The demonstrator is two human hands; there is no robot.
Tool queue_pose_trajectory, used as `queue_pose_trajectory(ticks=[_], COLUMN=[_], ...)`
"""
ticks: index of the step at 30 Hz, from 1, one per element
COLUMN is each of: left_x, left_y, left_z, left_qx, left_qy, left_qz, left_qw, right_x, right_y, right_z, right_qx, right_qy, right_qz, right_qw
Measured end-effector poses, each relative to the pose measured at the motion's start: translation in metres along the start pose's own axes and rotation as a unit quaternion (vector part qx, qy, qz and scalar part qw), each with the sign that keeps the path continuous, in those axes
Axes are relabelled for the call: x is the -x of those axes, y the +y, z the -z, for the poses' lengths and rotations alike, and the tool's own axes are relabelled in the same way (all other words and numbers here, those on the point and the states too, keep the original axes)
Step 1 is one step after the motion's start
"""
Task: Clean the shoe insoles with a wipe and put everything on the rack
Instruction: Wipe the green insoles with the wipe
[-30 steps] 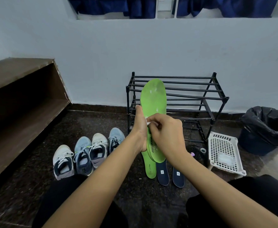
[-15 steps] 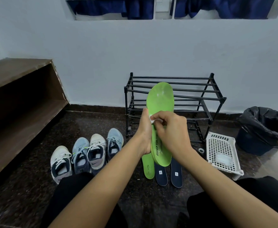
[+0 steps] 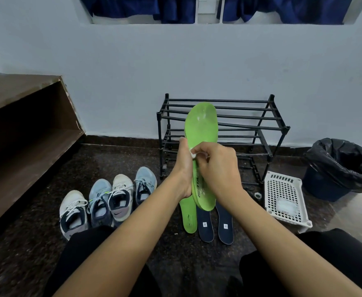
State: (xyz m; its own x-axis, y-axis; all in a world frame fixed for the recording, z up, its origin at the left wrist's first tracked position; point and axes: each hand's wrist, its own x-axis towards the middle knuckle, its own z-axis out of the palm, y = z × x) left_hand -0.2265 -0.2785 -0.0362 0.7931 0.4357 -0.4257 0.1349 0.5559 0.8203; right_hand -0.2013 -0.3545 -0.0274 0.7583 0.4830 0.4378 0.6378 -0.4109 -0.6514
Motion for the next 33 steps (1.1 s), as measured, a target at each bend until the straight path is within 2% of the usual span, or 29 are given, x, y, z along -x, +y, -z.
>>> queue_pose_trajectory(ticks=[5,12,19,24,33], left_x=[0.003,0.000,0.010,0.014,0.006], left_y=[0.001,0.011,0.002,0.005,0.020], left_z=[0.003,0.013,0.007,0.011,0.025], left_qx=[-0.018,0.025,-0.024,-0.003,0.046], left_qy=[-0.012,0.020,-0.016,-0.017,0.043], left_qz=[0.001,-0.016,-0.010,-0.010,-0.026], left_qw=[1.000,0.999,1.000,1.000,0.998], right_x=[-0.001,0.018,0.006,0.007,0.015], right_y=[-0.002,-0.009,-0.002,-0.006,-0.011], right_z=[0.002,-0.003,0.002,-0.004,-0.019], right_qx=[0.008,0.027,0.058,0.053,0.064], right_qy=[-0.007,-0.047,-0.017,-0.008,-0.044], right_qz=[-0.006,0.013,0.021,0.048,0.089], right_qw=[1.000,0.998,0.998,0.997,0.993])
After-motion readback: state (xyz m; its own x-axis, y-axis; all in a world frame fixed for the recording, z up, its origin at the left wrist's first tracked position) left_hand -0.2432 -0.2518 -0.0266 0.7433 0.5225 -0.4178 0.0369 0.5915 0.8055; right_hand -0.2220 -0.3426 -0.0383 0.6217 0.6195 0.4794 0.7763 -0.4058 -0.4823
